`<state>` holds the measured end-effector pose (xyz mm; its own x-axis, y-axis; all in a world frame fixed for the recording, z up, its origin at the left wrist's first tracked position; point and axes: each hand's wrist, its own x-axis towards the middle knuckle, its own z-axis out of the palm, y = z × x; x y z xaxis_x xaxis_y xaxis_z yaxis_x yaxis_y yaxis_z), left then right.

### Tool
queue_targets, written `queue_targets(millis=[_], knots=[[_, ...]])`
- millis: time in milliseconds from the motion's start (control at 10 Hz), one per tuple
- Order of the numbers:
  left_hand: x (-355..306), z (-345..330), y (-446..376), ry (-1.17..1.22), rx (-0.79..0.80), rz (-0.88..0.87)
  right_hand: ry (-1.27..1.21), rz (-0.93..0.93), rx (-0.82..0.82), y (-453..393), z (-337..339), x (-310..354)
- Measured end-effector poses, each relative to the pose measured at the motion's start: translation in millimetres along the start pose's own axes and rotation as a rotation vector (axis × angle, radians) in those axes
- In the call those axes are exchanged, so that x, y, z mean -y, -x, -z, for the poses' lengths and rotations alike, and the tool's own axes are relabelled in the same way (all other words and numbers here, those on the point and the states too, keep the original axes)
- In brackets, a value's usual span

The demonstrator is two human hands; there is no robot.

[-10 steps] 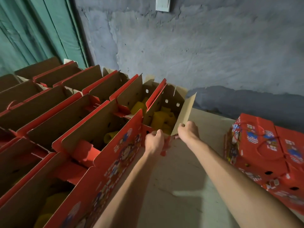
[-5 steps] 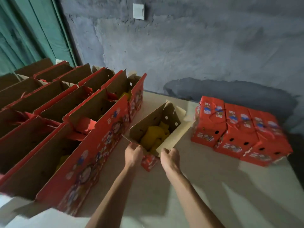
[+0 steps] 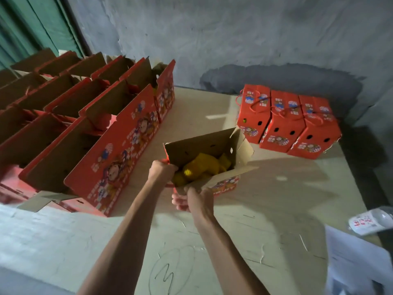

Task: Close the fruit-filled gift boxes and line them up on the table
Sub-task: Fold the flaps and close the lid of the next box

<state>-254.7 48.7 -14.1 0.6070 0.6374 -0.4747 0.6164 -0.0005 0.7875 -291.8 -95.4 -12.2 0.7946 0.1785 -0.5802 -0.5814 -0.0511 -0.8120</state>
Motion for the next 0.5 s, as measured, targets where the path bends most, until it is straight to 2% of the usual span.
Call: queue_targets(millis=[200, 300, 400, 500], knots=[[0, -20, 13, -0.177, 0.077, -0.115, -0.154, -0.064, 0.089, 35, 1, -21], [-8, -29, 25, -0.323, 0.144, -0.160, -0.216, -0.071, 0.065, 42, -2, -15], [-12, -33, 24, -0.348, 0.247, -0.174, -0.190, -0.039, 0.050, 41, 3, -10], [-11, -33, 27, -0.249, 0.260, -0.137, -0.082, -0.035, 0.107, 36, 17, -5]])
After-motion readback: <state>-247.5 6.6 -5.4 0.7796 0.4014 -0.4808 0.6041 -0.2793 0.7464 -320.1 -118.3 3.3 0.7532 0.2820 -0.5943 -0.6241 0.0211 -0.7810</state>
